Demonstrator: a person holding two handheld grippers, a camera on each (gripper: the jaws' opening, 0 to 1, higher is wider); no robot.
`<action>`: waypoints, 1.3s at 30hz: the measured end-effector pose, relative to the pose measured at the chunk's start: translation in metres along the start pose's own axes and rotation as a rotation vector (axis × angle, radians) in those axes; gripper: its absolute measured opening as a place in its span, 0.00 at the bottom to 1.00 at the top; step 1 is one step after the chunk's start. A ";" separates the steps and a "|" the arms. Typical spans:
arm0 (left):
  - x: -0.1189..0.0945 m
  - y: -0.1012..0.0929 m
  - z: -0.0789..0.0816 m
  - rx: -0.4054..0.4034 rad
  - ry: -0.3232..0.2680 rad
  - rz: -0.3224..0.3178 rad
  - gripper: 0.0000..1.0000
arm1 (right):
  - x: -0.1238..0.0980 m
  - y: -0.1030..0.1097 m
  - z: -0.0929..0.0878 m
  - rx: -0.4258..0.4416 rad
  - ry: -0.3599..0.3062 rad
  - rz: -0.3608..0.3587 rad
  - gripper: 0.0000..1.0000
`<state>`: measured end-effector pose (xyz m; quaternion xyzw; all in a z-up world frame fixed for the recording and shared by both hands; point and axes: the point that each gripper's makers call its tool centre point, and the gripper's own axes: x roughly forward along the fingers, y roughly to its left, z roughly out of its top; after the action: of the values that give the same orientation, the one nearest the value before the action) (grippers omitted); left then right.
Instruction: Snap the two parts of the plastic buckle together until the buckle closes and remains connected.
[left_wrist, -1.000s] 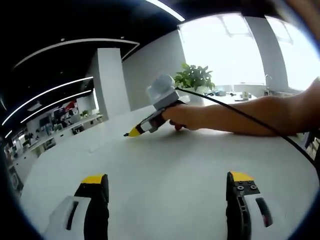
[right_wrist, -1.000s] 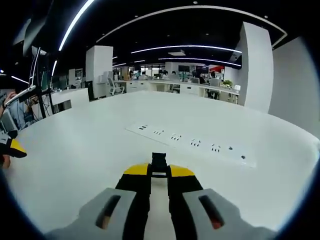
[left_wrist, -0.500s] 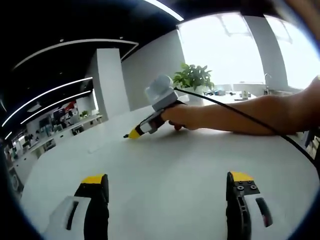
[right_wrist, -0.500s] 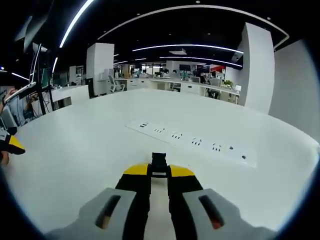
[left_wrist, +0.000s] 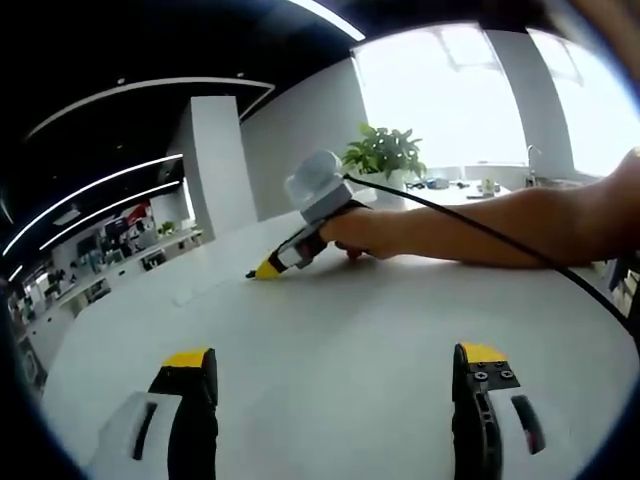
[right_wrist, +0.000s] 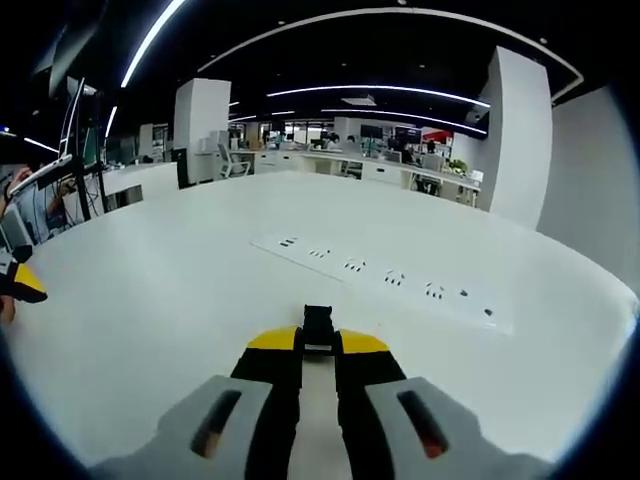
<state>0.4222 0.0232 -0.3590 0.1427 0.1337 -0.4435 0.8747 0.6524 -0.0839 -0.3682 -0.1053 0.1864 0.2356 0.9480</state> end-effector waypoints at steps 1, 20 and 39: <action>0.000 0.000 0.000 0.001 0.000 0.001 1.00 | 0.000 0.000 -0.001 -0.002 0.002 0.000 0.11; 0.000 0.000 0.000 0.001 0.003 0.001 1.00 | -0.001 0.002 -0.004 -0.014 0.015 -0.004 0.11; 0.000 0.000 0.000 0.004 0.005 0.000 1.00 | 0.004 0.004 -0.001 -0.065 -0.010 0.002 0.12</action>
<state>0.4217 0.0234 -0.3591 0.1455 0.1351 -0.4433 0.8741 0.6537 -0.0788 -0.3716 -0.1344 0.1739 0.2428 0.9448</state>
